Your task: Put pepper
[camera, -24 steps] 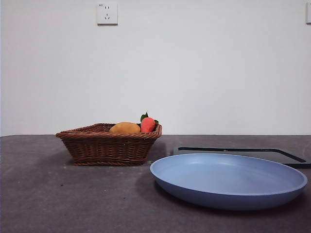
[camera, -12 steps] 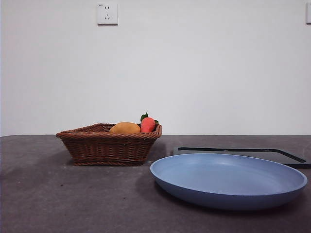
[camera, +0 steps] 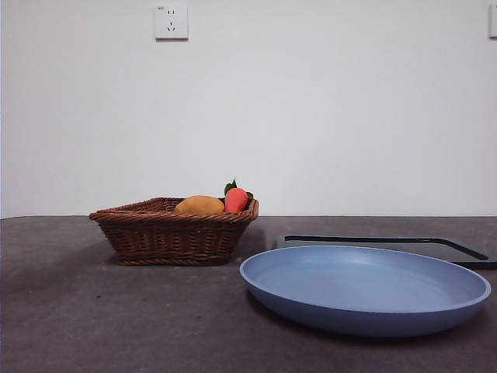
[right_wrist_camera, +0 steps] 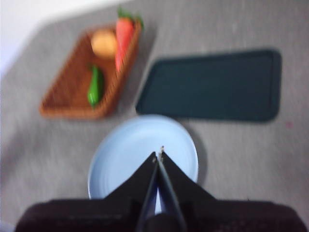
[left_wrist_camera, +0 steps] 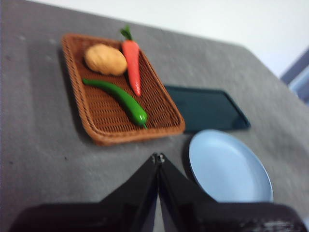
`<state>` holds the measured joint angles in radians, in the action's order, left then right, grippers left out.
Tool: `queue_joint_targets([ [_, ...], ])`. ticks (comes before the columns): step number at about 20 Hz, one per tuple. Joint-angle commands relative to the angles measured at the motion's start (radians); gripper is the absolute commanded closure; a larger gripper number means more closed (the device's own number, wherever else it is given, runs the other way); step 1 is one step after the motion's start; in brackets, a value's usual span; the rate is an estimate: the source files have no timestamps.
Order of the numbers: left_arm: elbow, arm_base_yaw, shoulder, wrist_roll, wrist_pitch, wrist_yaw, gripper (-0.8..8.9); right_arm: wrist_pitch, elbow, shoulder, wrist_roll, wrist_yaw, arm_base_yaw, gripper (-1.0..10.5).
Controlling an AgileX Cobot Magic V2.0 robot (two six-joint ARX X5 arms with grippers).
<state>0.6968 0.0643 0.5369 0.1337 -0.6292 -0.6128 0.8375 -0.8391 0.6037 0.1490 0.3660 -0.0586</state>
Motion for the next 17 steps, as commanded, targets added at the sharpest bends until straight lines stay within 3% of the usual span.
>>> queue_joint_targets([
  [1, 0.061, -0.006, 0.035, -0.109, -0.073, -0.034, 8.07, 0.130, -0.091, 0.058, -0.146, 0.001, -0.008, 9.4],
  [4, 0.113, -0.032, 0.063, -0.153, -0.157, -0.048, 8.07, 0.239, -0.159, 0.112, -0.217, -0.001, -0.010, 9.4],
  [8, 0.127, -0.059, 0.075, -0.164, -0.188, -0.043, 7.99, 0.248, -0.168, 0.140, -0.233, -0.001, -0.010, 9.2],
  [9, 0.127, -0.058, 0.077, -0.162, -0.188, -0.040, 7.49, 0.248, -0.168, 0.146, -0.232, -0.001, -0.010, 8.8],
  [11, 0.127, -0.058, 0.078, -0.160, -0.187, -0.033, 5.24, 0.247, -0.168, 0.158, -0.216, -0.001, -0.010, 7.1],
  [12, 0.127, -0.058, 0.078, -0.159, -0.188, -0.032, 4.63, 0.248, -0.168, 0.164, -0.203, -0.001, -0.010, 6.5],
  [17, 0.127, -0.058, 0.078, -0.156, -0.187, -0.033, 4.58, 0.248, -0.168, 0.212, -0.198, 0.002, -0.010, 6.4],
])
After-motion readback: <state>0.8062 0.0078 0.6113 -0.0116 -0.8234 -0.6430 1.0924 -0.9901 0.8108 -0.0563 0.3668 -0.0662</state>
